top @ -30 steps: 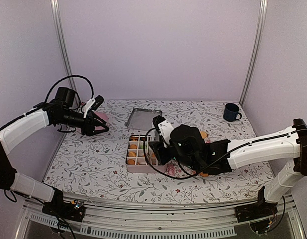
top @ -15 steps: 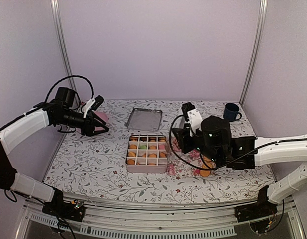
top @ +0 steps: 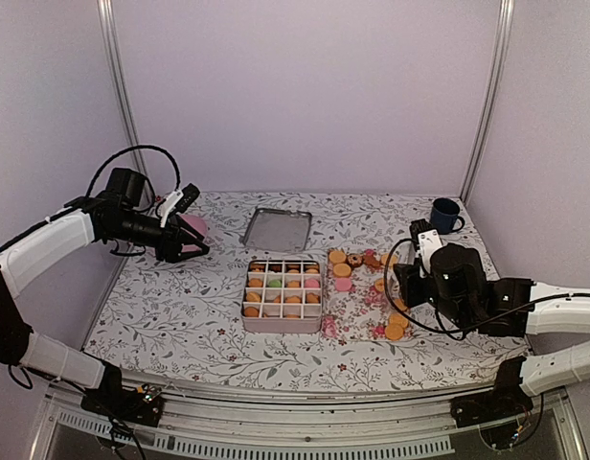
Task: Pack the cookies
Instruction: Pick up the fake cookies from the plate.
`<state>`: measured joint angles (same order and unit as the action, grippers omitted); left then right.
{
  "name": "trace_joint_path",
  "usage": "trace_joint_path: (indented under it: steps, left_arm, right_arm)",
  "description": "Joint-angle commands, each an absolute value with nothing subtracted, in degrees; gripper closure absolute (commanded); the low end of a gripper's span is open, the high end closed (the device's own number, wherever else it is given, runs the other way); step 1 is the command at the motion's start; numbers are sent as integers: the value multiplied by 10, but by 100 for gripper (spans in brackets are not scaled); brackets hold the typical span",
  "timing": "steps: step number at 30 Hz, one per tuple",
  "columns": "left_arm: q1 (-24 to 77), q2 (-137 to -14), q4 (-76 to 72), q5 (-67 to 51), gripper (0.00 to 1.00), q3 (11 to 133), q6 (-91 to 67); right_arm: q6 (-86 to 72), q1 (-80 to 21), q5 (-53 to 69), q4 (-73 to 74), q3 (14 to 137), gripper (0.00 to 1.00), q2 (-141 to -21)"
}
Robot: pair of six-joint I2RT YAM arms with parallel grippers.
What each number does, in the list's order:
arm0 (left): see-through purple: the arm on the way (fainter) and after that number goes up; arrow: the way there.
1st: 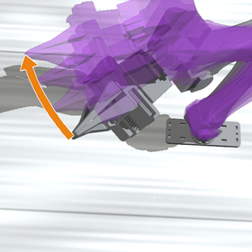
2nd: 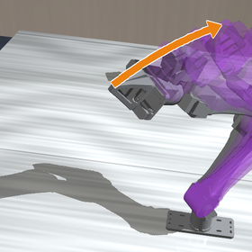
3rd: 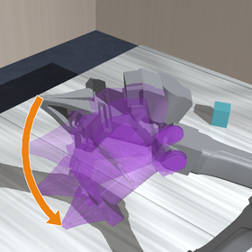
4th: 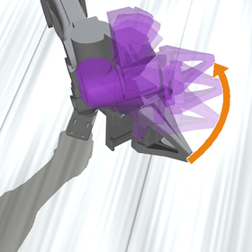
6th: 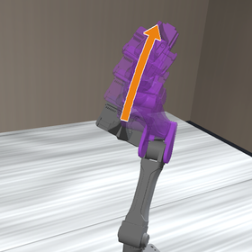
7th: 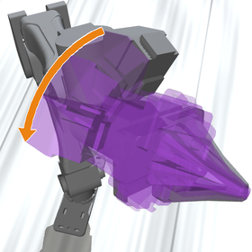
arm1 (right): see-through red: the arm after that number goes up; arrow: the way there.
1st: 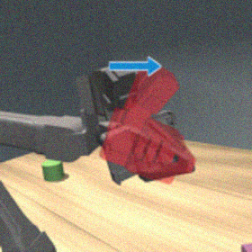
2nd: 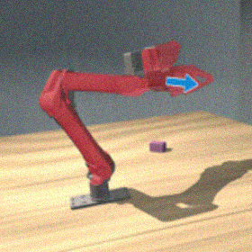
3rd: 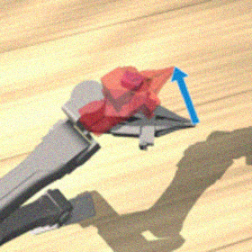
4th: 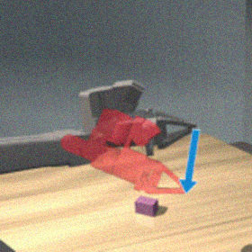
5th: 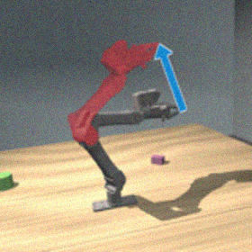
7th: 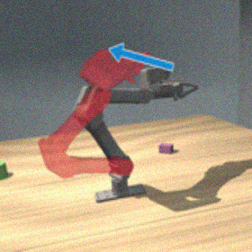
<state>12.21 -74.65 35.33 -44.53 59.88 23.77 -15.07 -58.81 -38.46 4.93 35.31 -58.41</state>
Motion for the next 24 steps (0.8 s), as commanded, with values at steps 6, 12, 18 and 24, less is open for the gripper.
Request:
trace_joint_path:
  steps: [6,12,18,24]
  left_arm:
    - [118,-749,359,-452,49,611,240]
    - [118,-753,359,-454,49,613,241]
    - [118,-755,359,-454,49,613,241]
    - [118,-754,359,-453,49,613,243]
  right_arm:
    - [-217,-586,-351,125,346,59,-552]
    - [-240,-587,-326,145,333,60,-544]
    - [-251,-591,-309,149,332,61,-563]
    - [-260,-611,-319,153,337,62,-583]
